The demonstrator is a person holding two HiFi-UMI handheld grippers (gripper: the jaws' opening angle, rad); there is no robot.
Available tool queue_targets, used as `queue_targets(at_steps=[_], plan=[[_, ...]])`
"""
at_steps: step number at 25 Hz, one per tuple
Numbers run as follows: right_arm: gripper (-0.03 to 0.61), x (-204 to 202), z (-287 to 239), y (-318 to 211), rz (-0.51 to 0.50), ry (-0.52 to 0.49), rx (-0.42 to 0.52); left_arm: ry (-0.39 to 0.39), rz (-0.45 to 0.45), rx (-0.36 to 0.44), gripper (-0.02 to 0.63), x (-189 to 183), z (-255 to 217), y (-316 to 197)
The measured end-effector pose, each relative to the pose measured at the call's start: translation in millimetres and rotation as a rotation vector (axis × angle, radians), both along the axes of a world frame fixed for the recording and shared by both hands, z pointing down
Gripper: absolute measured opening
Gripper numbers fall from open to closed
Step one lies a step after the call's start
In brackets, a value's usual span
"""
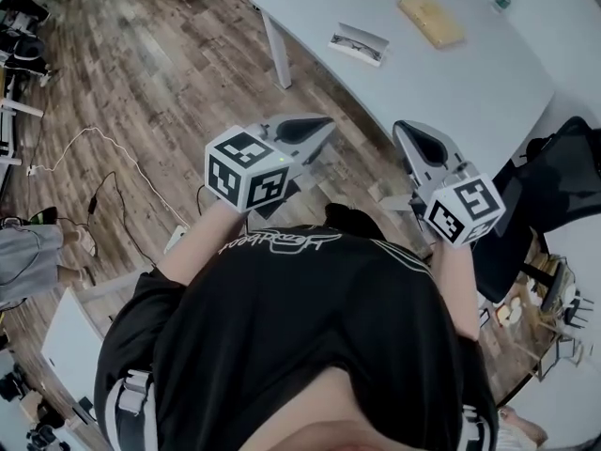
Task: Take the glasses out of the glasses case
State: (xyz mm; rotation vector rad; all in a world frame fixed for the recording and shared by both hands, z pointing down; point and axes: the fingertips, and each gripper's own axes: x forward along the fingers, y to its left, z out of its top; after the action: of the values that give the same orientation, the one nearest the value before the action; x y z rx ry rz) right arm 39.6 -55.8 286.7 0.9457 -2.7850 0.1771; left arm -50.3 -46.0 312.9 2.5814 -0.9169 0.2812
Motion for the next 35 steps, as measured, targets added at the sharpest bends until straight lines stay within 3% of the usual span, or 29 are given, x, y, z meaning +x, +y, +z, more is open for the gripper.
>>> queue_targets(at_steps=[11,24,35], plan=[[0.009,-9.1,6.2,-82.2,-0.048,-0.02,-0.009,0.026,-0.049,-0.01,0.008,-6.1,5.5,-78.8],[0.009,-32.4,33.1,-211.4,-0.106,-0.008,-0.072,0.057,-0.081,-0.104,0.008,-7.7,37.9,-202.9],[0.009,-30.8,68.3,-270.2,-0.107,0.009,-0.15,0.064,-0.086,-0.173,0.008,-10.2,76.6,-255.8]])
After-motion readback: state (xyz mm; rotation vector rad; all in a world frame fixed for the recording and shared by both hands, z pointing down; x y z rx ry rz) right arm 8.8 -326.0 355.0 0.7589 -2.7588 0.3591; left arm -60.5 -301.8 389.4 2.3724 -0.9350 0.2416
